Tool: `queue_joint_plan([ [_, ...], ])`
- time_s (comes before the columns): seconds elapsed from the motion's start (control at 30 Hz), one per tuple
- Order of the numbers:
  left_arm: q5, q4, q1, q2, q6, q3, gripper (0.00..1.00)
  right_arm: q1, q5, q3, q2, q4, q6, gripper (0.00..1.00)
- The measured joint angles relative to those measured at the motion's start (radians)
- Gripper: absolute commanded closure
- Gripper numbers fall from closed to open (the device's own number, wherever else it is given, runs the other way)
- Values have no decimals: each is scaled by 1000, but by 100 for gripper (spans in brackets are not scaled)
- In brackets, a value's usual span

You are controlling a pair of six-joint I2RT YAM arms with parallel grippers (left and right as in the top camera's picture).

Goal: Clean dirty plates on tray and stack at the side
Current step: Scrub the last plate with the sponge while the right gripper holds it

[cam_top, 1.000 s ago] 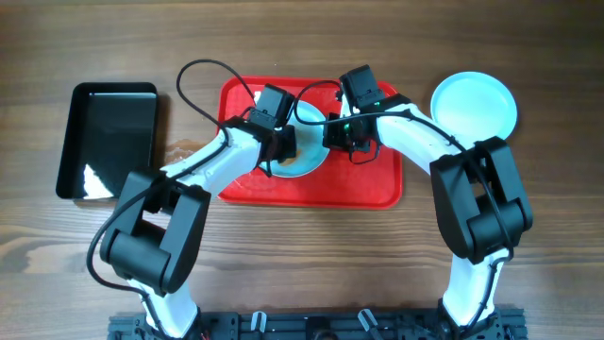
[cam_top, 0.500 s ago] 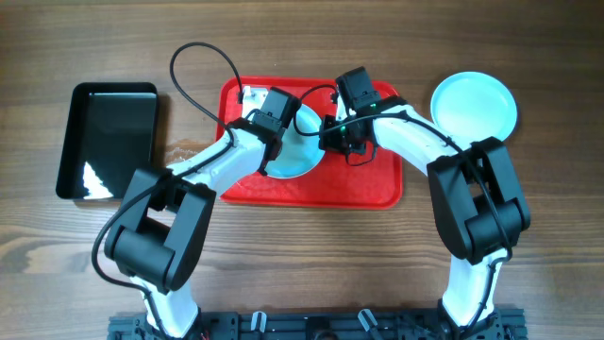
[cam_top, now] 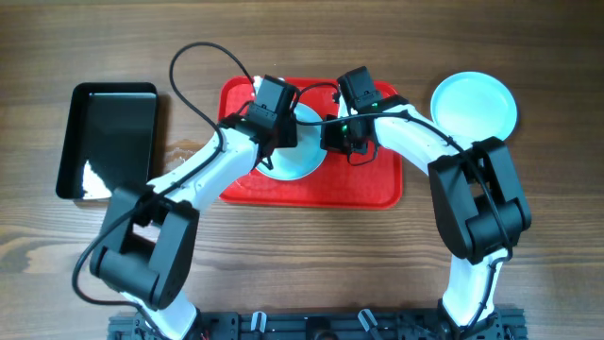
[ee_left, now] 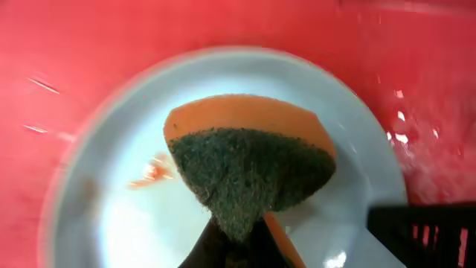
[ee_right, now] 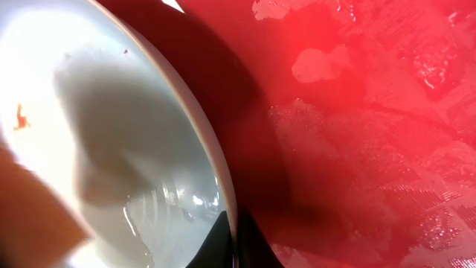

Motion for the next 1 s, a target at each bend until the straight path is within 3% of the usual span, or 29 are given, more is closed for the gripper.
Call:
queue_joint_plan([
  [0.17,100,19,1,84,-37,0,96,0,1,0,0,0,0,96],
  [0.43,130,76,15,125,-47,16,96,-10,12,0,0,1,0,96],
  [0.83,-54,76,101,129,-54,19,96,-10,12,0,0,1,0,96],
  [1.0,-58,80,133,129,-55,19,96,2,11,0,0,10,4,96],
])
